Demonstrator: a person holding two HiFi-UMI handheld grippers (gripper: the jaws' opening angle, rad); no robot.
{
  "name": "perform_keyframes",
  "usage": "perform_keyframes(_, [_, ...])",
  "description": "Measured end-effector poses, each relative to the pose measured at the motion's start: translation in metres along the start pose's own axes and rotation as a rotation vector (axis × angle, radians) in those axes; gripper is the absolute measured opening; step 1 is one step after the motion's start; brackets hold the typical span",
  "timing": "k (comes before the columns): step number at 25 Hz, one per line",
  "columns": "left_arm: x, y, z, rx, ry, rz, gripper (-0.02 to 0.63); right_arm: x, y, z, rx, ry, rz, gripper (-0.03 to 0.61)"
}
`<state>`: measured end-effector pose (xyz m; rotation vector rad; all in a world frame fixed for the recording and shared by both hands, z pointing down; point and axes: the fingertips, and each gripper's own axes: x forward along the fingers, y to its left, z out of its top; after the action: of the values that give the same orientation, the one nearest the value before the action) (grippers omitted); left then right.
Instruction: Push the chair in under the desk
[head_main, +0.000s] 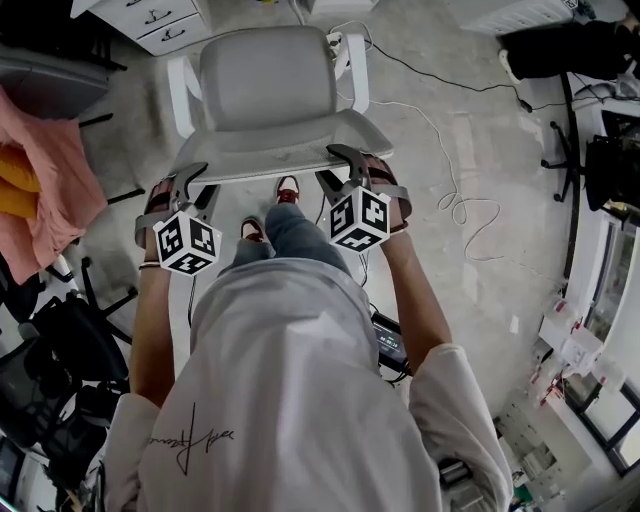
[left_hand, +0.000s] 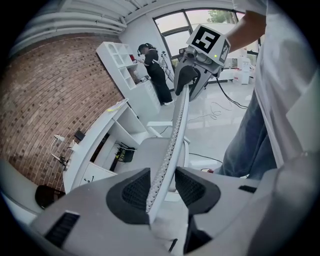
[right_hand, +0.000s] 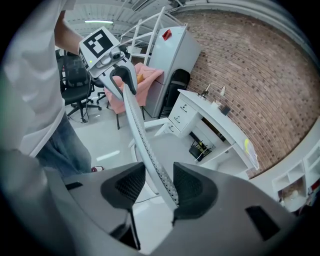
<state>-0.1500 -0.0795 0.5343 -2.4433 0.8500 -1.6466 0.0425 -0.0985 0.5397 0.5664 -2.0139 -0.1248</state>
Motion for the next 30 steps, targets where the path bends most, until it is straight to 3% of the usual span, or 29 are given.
perform_keyframes(15, [0.020, 0.014, 0.017, -0.025, 0.028, 0.049, 0.152, 0.011, -0.031, -0.007, -0.070, -0.055, -0.012, 0.192])
perform_keyframes(30, [0.034, 0.039, 0.026, -0.011, 0.030, 0.077, 0.156, 0.023, -0.057, -0.004, -0.075, -0.063, -0.040, 0.193])
